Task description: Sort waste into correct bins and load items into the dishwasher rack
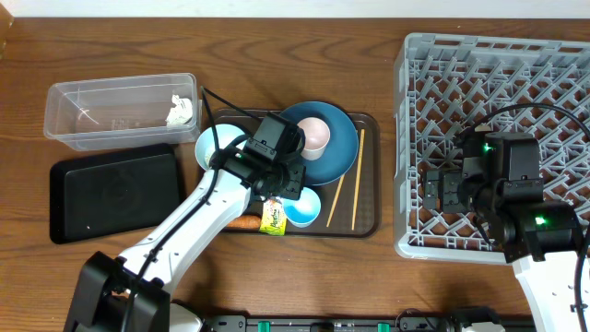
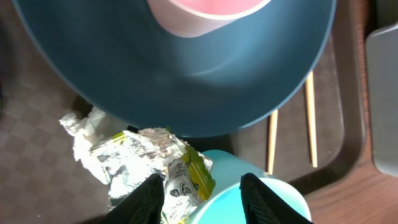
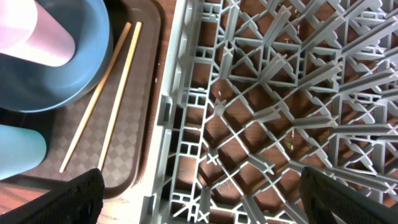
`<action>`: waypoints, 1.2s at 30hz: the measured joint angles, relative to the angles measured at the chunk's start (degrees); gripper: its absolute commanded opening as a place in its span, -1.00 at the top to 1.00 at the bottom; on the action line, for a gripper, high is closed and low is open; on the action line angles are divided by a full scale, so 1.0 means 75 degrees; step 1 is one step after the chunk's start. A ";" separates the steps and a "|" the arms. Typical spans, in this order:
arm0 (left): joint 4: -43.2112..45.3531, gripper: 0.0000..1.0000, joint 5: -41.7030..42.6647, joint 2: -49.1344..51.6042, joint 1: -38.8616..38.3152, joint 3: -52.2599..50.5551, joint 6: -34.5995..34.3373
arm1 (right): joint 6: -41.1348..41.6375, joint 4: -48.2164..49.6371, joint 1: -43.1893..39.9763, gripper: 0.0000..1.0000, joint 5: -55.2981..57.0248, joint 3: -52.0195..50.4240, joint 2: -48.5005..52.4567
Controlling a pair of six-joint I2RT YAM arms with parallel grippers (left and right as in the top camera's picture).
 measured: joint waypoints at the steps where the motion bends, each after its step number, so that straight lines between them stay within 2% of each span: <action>1: 0.0012 0.14 -0.0047 0.0041 0.0000 0.0000 0.0000 | 0.0000 0.0000 0.0000 -0.98 0.0000 0.0000 0.0000; 11: 0.0204 0.17 -0.0122 0.0402 0.0000 0.0000 -0.0003 | 0.0000 0.0000 0.0000 -0.98 0.0000 0.0000 0.0000; 13: 0.0204 0.33 -0.0125 0.0402 0.0000 0.0000 -0.0017 | 0.0000 0.0000 0.0000 -0.99 0.0000 0.0000 0.0000; 18: 0.0210 0.50 -0.0152 0.0402 0.0000 0.0000 -0.0009 | 0.0000 0.0000 0.0000 -0.98 0.0000 0.0000 0.0000; 21: 0.0216 0.79 -0.0169 0.0402 0.0000 0.0000 -0.0020 | 0.0000 -0.0003 0.0000 -0.99 0.0000 0.0000 0.0000; 23: 0.0219 0.88 -0.0213 0.0402 0.0000 0.0000 -0.0026 | 0.0000 0.0000 0.0000 -0.98 0.0000 0.0000 0.0000; 29: 0.0131 0.88 -0.0699 0.0402 0.0020 0.0003 -0.0003 | 0.0000 0.0000 0.0000 -0.98 0.0000 0.0000 0.0000; 36: -0.0877 0.88 -0.0976 0.0052 0.0676 0.0525 0.0058 | 0.0000 -0.0003 0.0000 -0.98 0.0000 0.0000 0.0000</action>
